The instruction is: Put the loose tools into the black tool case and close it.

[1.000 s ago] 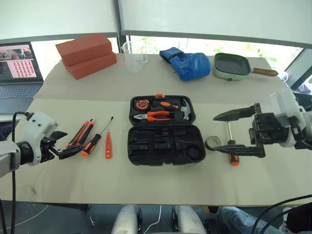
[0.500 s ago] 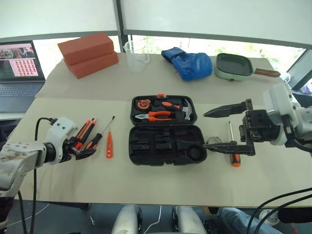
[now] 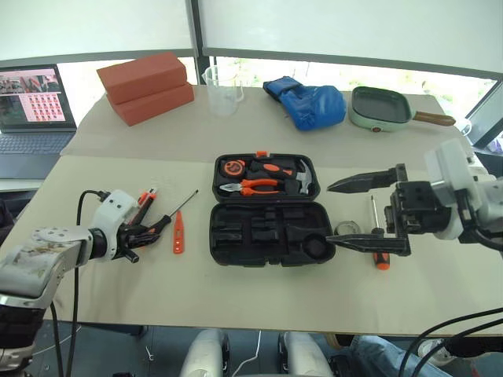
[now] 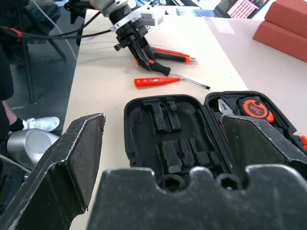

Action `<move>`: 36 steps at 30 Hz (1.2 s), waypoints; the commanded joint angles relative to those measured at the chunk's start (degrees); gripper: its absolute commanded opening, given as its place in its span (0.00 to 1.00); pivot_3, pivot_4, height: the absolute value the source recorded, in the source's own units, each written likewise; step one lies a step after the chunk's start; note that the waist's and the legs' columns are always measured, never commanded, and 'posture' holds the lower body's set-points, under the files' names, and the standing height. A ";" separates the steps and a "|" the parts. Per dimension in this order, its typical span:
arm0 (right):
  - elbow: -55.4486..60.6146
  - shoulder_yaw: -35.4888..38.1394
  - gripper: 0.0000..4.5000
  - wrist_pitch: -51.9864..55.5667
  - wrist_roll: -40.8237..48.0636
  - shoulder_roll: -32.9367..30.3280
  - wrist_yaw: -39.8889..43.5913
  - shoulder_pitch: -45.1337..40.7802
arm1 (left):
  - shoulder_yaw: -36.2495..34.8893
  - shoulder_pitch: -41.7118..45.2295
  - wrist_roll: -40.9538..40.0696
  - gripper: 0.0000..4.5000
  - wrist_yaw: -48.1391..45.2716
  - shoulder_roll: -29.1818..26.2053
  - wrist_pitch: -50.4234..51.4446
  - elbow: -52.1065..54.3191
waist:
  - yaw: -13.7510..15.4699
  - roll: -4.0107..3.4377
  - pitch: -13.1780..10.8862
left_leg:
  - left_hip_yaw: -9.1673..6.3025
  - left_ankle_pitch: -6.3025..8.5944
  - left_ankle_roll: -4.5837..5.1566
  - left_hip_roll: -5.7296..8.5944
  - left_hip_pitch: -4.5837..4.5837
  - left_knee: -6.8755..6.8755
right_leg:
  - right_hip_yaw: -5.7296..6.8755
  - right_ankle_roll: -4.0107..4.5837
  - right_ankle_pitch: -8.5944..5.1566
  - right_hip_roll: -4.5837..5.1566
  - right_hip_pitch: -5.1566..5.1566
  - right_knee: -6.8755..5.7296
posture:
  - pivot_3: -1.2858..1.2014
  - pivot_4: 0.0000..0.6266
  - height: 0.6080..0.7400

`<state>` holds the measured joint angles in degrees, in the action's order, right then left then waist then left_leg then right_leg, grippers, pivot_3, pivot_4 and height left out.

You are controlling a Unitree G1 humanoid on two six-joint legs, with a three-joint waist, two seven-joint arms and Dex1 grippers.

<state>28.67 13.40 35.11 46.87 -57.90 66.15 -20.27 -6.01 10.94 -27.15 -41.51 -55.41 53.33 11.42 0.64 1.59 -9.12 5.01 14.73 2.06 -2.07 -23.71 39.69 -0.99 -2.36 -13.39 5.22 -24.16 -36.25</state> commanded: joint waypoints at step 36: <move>5.80 16.05 1.00 0.96 1.26 1.24 -7.59 20.89 | 31.01 42.38 30.25 0.21 -29.46 22.41 -42.54 -32.08 | 0.13 0.11 -0.06 | -0.27 0.03 0.14 0.19 -0.54 0.52 | 0.11 -0.31 0.09 -0.08 -0.02 0.09 | 0.52 0.24 0.99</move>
<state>33.17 27.03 35.69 46.49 -56.68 59.28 0.94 26.40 51.17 2.52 -71.75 -33.54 9.85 -21.19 0.76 1.69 -9.18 4.73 14.77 2.21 -1.88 -24.26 40.23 -0.88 -2.68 -13.29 5.15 -24.18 -36.16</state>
